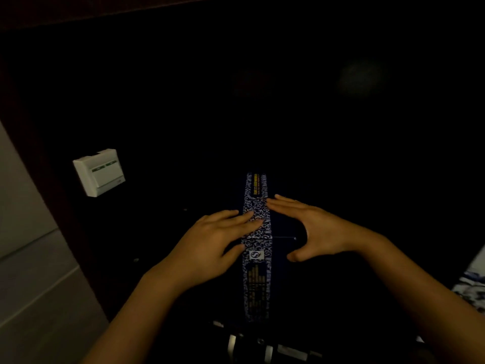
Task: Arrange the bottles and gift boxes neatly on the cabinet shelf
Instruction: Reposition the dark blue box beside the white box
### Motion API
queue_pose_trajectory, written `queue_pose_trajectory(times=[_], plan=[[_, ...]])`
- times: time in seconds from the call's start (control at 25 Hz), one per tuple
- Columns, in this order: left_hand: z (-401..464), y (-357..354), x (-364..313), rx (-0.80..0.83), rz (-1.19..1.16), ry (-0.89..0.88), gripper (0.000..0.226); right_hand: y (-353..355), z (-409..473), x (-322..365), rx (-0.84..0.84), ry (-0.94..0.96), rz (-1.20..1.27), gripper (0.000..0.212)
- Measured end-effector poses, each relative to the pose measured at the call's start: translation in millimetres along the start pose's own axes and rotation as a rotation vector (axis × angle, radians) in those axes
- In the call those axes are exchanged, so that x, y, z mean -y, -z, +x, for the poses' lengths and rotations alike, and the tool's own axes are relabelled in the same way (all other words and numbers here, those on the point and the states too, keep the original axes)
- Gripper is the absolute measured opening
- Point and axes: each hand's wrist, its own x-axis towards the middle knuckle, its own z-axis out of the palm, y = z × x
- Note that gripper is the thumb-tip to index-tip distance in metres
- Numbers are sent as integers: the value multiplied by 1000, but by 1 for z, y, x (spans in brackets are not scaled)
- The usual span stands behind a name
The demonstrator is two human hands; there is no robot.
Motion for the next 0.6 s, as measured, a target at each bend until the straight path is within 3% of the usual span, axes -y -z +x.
queue_pose_trajectory(times=[0.12,0.24,0.32,0.4,0.48,0.6], plan=[[17,-10,-18,-47,-15,-74,58,22,-22,-12,54,-73,37,100],[31,-17,-20,67,-134,-131,78,34,-50,-13,23,-167,24,89],[44,-16,-6,200,-108,-147,100,21,-61,-1,-107,-227,-37,84],[65,-11,9,273,96,-134,117,-7,-58,23,-301,-366,-167,102],[86,-8,17,300,233,-144,123,-36,-45,48,-472,-501,-238,119],[98,-11,23,283,206,-198,123,-57,-28,67,-615,-598,-217,119]])
